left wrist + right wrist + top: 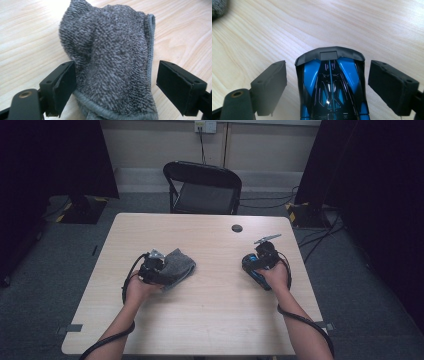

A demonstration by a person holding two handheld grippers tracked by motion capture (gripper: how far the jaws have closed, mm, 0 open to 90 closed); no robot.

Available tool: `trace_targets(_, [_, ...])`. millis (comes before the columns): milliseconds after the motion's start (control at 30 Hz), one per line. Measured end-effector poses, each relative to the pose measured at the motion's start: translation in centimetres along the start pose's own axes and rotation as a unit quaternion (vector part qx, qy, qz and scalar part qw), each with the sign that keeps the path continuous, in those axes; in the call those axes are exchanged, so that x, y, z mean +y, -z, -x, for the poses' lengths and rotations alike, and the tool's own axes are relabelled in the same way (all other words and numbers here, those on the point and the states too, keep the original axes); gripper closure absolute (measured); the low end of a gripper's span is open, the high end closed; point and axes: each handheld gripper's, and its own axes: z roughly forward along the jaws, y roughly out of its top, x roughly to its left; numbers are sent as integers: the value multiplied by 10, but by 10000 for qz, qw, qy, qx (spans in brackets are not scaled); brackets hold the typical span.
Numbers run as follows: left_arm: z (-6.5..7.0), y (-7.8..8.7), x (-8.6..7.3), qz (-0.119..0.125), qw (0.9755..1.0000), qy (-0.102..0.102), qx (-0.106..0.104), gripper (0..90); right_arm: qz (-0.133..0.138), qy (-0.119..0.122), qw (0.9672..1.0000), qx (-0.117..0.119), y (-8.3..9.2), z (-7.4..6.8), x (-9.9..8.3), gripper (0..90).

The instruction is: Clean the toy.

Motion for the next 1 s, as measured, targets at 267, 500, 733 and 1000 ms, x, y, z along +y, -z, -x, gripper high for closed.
trace_targets(267, [1, 10, 5, 48, 9998, -120, 150, 149, 147, 49, 9999, 9, 12, 1, 3, 134])
trace_targets(500, [4, 13, 13, 109, 9998, -179, 14, 119, 238, 18, 9997, 36, 19, -1, 4, 92])
trace_targets(733, [5, 16, 15, 106, 9996, -245, -11, 66, 316, 13, 9995, -43, 23, 0, 3, 79])
trace_targets(1000, [8, 20, 20, 95, 9995, -272, -97, 67, 352, 143, 9993, -44, 26, -6, 2, 47])
